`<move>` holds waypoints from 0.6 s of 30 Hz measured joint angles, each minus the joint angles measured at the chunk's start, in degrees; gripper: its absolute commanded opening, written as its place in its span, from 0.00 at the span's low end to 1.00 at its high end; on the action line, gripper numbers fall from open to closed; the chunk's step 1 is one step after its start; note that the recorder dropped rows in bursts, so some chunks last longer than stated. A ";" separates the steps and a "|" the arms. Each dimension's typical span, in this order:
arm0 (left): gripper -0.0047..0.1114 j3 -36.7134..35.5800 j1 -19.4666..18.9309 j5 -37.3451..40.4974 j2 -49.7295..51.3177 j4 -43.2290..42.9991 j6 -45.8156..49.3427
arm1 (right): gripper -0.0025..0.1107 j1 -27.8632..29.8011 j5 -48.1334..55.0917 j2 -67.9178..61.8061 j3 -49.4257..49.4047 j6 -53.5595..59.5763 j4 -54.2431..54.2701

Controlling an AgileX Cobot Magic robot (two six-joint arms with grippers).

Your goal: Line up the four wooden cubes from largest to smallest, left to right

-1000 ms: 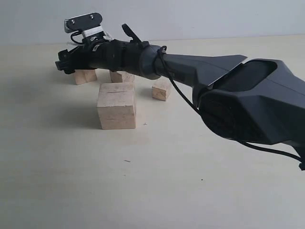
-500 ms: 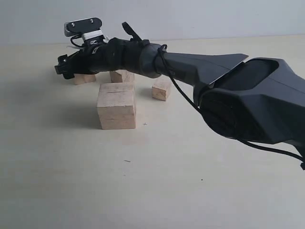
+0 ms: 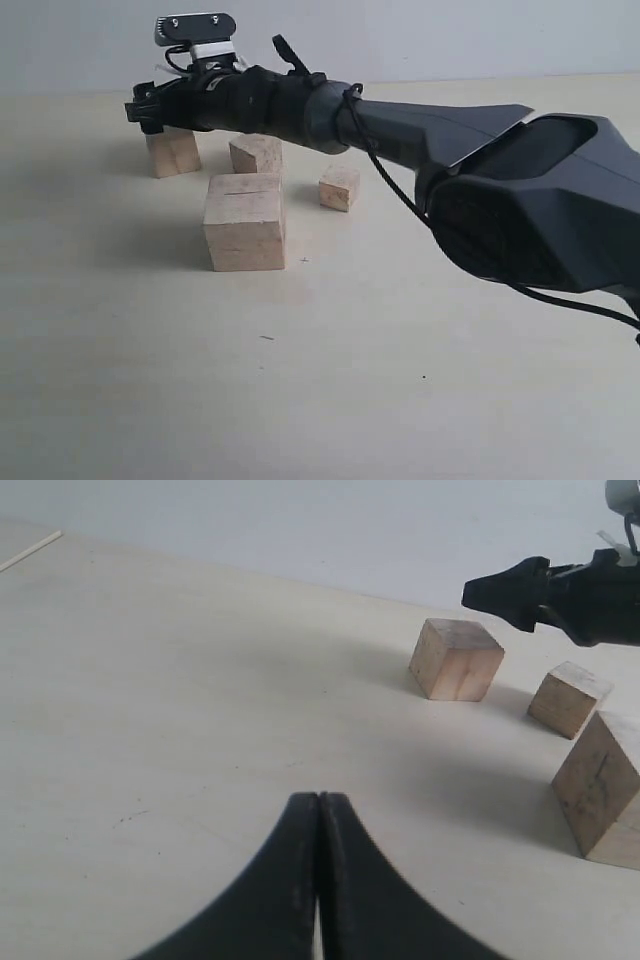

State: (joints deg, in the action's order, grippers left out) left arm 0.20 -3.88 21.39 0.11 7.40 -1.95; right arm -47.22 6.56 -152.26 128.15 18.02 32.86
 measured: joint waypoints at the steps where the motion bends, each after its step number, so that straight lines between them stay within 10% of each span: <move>1: 0.04 0.00 0.00 0.00 0.00 0.00 0.00 | 0.77 0.00 0.00 -0.43 0.00 0.00 0.26; 18: 0.04 0.00 0.04 0.00 0.00 0.00 0.00 | 0.74 -0.37 3.28 -2.65 4.49 -0.10 3.87</move>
State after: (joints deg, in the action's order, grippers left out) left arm 0.20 -3.84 21.39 0.11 7.40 -1.95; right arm -47.59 9.84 -154.91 132.64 17.92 36.73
